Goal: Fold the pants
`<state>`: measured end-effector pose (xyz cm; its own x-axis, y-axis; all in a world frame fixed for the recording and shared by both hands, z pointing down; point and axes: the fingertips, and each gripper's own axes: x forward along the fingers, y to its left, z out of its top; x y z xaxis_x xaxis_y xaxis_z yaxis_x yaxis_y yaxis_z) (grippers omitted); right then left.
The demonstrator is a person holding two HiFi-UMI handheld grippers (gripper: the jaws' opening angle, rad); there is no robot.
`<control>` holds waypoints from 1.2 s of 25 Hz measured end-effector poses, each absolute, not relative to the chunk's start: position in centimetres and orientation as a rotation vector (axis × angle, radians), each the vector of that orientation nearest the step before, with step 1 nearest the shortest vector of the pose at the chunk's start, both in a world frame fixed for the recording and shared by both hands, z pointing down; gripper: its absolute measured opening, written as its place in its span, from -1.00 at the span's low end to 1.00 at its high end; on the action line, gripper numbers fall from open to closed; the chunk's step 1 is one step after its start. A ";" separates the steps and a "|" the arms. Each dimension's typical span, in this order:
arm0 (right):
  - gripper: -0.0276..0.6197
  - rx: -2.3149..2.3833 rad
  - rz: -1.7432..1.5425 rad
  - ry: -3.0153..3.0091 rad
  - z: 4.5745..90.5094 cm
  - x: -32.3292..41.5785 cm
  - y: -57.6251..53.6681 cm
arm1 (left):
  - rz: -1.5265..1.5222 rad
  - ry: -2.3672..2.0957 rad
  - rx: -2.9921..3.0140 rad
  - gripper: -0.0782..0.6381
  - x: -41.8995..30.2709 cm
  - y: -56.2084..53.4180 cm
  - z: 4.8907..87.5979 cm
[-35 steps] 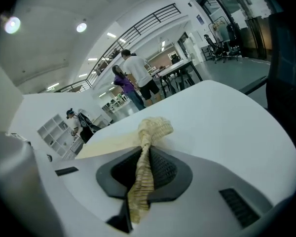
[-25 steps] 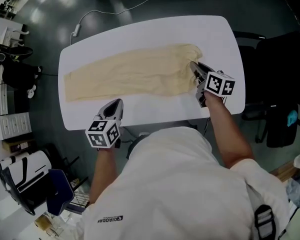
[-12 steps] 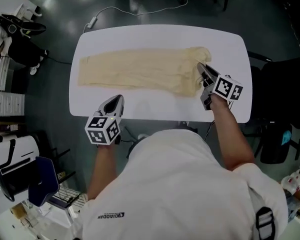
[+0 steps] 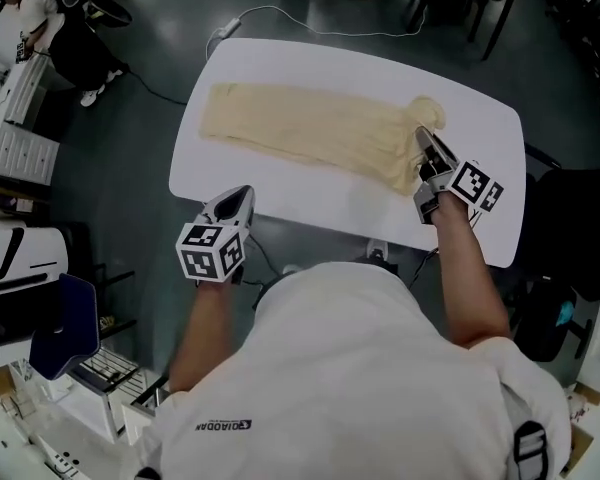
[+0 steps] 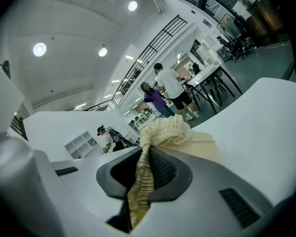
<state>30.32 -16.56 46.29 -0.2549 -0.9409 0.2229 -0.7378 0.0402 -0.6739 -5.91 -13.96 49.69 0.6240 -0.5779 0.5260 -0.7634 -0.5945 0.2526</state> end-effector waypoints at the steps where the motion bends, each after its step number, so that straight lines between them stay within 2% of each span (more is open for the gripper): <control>1: -0.73 -1.710 -1.024 2.042 46.1 29.5 -16.7 | 0.543 -1.064 2.390 -0.70 -6.8 -13.7 49.7; 15: -0.73 -1.724 -0.943 2.062 43.6 18.7 -19.6 | 0.535 -1.132 2.349 -0.70 -18.8 -10.6 51.2; 30: -0.73 -1.741 -0.978 2.086 43.7 13.9 -26.1 | 0.484 -1.225 2.299 -0.70 -23.4 -13.8 51.0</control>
